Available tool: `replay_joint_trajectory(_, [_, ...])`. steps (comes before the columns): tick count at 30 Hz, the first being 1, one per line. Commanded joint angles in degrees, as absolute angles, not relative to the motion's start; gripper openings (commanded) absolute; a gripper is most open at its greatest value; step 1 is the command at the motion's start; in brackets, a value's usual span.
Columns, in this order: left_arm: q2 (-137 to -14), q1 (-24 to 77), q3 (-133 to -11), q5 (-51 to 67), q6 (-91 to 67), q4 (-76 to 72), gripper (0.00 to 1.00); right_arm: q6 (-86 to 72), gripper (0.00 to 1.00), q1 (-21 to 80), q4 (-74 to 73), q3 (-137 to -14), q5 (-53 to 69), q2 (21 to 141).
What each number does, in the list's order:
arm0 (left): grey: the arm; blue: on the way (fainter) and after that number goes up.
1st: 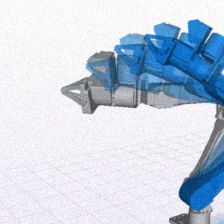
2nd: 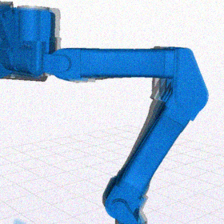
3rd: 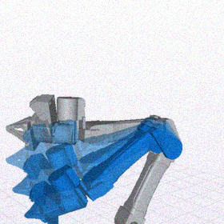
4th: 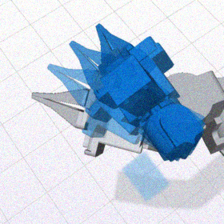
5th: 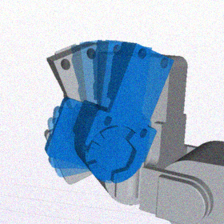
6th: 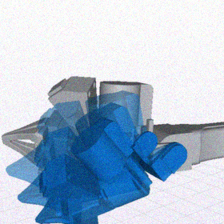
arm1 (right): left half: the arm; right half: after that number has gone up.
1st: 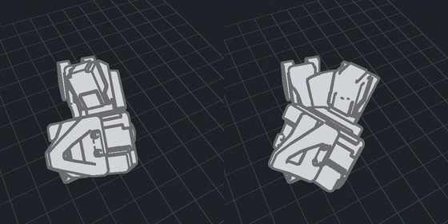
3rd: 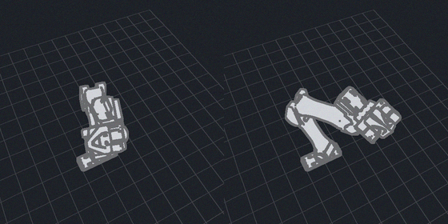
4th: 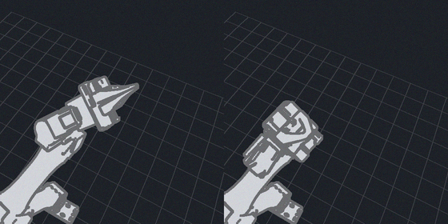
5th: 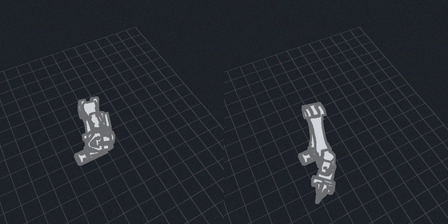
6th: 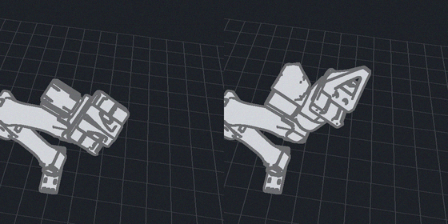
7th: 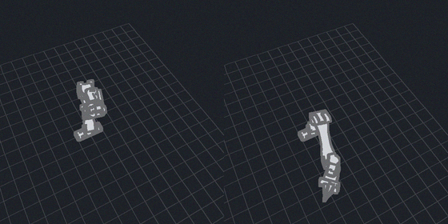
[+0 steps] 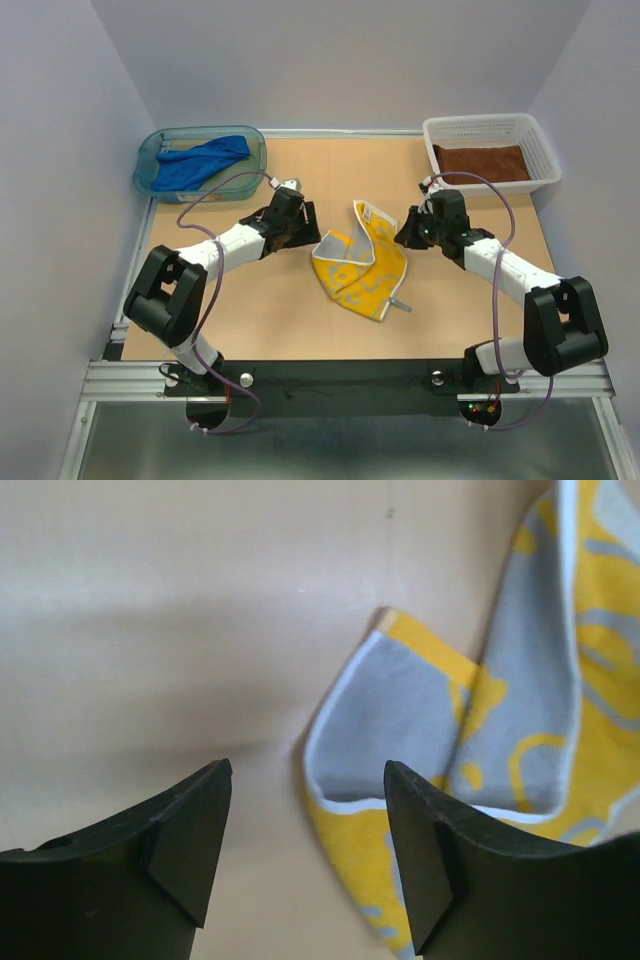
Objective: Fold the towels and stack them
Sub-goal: Flatten out the crumpled towel
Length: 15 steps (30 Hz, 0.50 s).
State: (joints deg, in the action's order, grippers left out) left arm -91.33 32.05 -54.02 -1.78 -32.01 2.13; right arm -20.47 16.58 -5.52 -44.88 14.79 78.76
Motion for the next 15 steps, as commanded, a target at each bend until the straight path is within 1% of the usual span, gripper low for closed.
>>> replay_joint_trajectory(1, [-92.4, 34.1, -64.2, 1.6, -32.5, -1.0, 0.75, -19.7, 0.00, 17.0, -5.5, -43.9, 13.6, 77.8])
replay_joint_trajectory(3, [-95.3, 34.2, -67.9, 2.5, -32.1, -0.1, 0.75, -19.5, 0.00, 16.9, -5.4, -43.8, 13.4, 78.0])
replay_joint_trajectory(5, [-101.1, 34.7, -74.8, 3.2, -31.9, -0.1, 0.75, -19.3, 0.00, 16.9, -5.5, -43.6, 13.4, 78.0])
replay_joint_trajectory(12, [-112.8, 35.4, -85.9, 7.1, -31.3, -0.1, 0.71, -19.3, 0.01, 16.9, -5.6, -43.9, 13.4, 78.5])
replay_joint_trajectory(15, [-115.7, 35.7, -89.5, 7.6, -31.3, 1.8, 0.70, -19.3, 0.01, 16.9, -5.6, -43.9, 13.6, 78.4])
